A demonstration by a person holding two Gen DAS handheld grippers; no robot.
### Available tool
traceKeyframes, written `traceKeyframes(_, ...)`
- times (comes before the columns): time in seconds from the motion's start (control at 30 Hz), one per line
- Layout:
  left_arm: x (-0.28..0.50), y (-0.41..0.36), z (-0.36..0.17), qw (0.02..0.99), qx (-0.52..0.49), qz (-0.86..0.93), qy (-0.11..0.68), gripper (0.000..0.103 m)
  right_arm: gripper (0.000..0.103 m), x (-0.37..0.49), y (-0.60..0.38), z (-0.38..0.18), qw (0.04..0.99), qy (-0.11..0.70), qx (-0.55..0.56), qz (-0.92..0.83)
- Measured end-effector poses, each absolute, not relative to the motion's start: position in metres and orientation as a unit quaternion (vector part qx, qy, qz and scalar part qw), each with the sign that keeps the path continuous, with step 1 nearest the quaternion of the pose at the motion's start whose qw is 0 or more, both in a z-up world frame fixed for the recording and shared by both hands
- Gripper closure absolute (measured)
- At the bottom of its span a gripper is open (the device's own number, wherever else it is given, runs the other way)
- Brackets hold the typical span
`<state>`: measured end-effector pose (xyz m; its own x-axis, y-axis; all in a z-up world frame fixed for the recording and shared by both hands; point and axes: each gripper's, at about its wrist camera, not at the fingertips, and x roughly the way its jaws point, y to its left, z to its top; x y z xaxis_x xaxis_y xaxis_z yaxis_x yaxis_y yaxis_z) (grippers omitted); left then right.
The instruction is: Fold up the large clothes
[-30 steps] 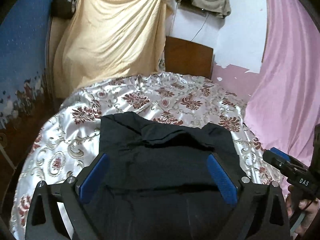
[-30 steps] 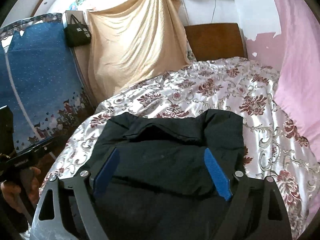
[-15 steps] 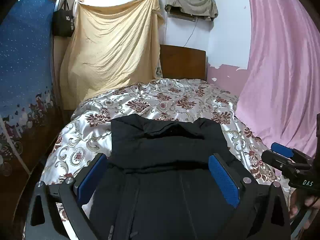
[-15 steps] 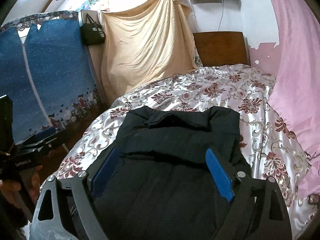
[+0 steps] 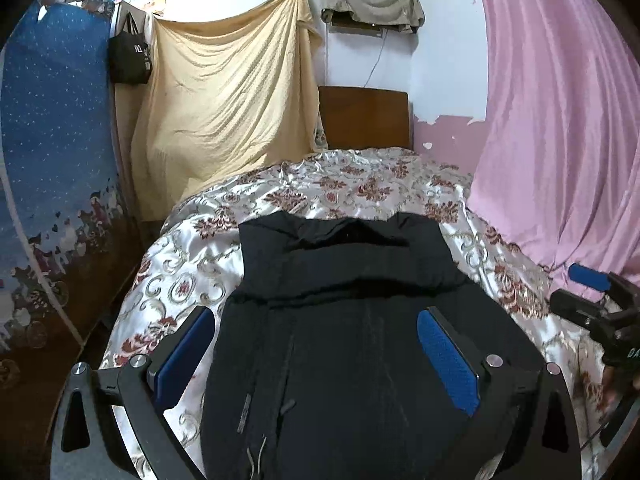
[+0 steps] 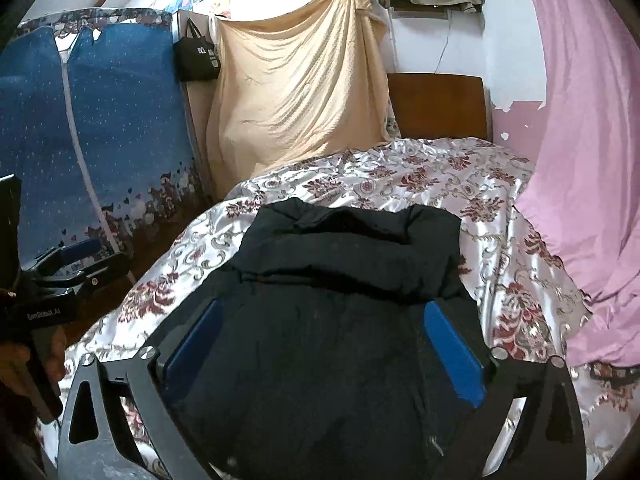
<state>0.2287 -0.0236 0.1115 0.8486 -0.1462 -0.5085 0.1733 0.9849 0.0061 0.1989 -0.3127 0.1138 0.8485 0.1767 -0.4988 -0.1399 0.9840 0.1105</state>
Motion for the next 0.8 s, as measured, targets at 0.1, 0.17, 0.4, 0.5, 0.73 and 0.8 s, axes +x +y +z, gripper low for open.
traceKeyframes(0.1, 0.216, -0.019, 0.103, 0.958, 0.029, -0.091, 0.271, 0.001, 0.002, 0.183, -0.315, 0.11, 0.96, 0.266, 0.029, 0.081)
traceKeyframes(0.17, 0.211, -0.015, 0.097, 0.955, 0.022, -0.101, 0.28, 0.001, 0.002, 0.174, -0.316, 0.107, 0.96, 0.268, 0.025, 0.08)
traceKeyframes(0.4, 0.191, -0.01, 0.074, 0.945, 0.048, -0.13, 0.295, 0.0, 0.002, 0.146, -0.316, 0.088, 0.963, 0.257, -0.019, 0.075)
traceKeyframes(0.5, 0.188, -0.014, 0.058, 0.934, 0.087, -0.144, 0.316, 0.0, 0.002, 0.142, -0.314, 0.077, 0.958, 0.273, -0.052, 0.067)
traceKeyframes(0.73, 0.174, -0.014, 0.006, 0.902, 0.156, -0.152, 0.372, 0.0, 0.002, 0.147, -0.316, 0.043, 0.931, 0.349, -0.067, 0.077)
traceKeyframes(0.8, 0.172, -0.009, -0.011, 0.891, 0.162, -0.148, 0.396, 0.0, 0.002, 0.149, -0.315, 0.03, 0.921, 0.373, -0.074, 0.083)
